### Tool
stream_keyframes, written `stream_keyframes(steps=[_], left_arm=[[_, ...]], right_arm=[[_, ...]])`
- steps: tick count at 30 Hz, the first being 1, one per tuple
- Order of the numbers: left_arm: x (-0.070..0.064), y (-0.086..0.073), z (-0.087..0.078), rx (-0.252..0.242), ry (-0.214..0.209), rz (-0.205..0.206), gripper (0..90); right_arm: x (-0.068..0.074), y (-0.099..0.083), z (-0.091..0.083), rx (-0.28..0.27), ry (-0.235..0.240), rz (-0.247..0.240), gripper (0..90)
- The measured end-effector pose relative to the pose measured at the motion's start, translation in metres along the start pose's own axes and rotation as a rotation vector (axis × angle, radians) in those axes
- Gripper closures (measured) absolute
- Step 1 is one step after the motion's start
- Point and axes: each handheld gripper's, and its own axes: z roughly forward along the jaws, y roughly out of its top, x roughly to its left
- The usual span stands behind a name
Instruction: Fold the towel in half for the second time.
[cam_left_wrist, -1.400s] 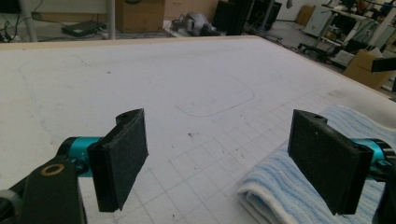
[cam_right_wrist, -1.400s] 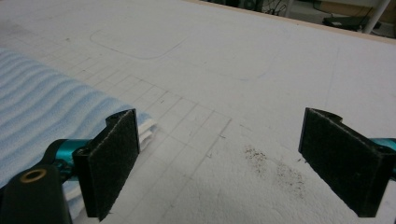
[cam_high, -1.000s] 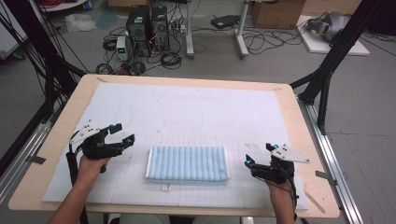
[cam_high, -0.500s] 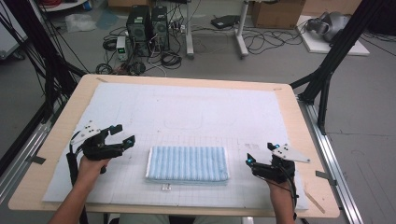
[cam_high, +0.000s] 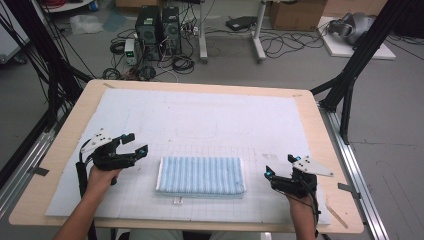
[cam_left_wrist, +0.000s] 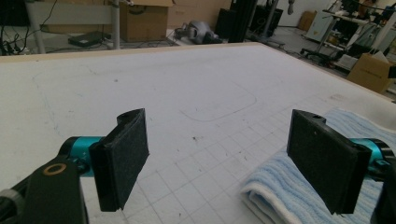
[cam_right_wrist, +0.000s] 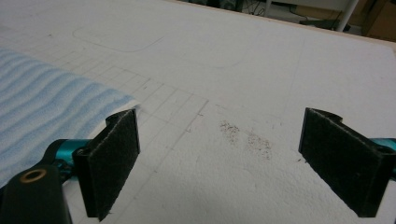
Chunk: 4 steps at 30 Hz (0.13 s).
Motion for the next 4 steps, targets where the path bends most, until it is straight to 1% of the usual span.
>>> stream_keyframes(steps=[3, 4], left_arm=[[0.0006, -0.0004, 0.0007, 0.002, 0.001, -0.002, 21.0], [0.0004, -0.0006, 0.0008, 0.001, 0.002, -0.007, 21.0]], right_arm=[[-0.0008, -0.0007, -0.0008, -0.001, -0.001, 0.011, 11.8], [-0.0019, -0.0009, -0.0008, -0.003, -0.004, 0.004, 11.8]])
